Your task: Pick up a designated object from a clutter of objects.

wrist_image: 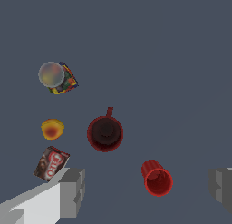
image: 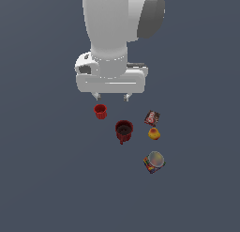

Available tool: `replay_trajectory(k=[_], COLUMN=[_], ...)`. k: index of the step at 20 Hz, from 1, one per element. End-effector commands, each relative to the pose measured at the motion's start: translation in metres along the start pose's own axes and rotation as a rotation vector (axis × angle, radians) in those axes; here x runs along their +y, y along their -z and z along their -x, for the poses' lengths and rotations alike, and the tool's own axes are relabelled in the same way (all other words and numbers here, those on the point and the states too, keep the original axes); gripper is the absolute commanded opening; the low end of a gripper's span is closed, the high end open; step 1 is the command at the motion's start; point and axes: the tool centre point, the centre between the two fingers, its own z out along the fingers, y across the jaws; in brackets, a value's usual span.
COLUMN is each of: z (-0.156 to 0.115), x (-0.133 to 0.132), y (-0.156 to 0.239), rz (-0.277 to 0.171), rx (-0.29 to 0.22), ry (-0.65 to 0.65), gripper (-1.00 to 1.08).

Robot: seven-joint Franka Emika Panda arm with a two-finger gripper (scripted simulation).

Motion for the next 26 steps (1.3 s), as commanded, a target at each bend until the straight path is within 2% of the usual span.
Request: replay_trajectory(k=[1,12,19,26], z=[0.000,0.003,0.003,0.010], x=[0.000,-0.018,-0.016,-0.002], y=[0.000,0.002,-0.002,-0.027], rz=[0.000,-0.032,-0.030,-0.029], rx=[0.000,-0.002,-0.002,-0.001], ry=[0.000,-0.023,-0.022,-0.022], gripper=[1.00,1.00,1.00,1.00])
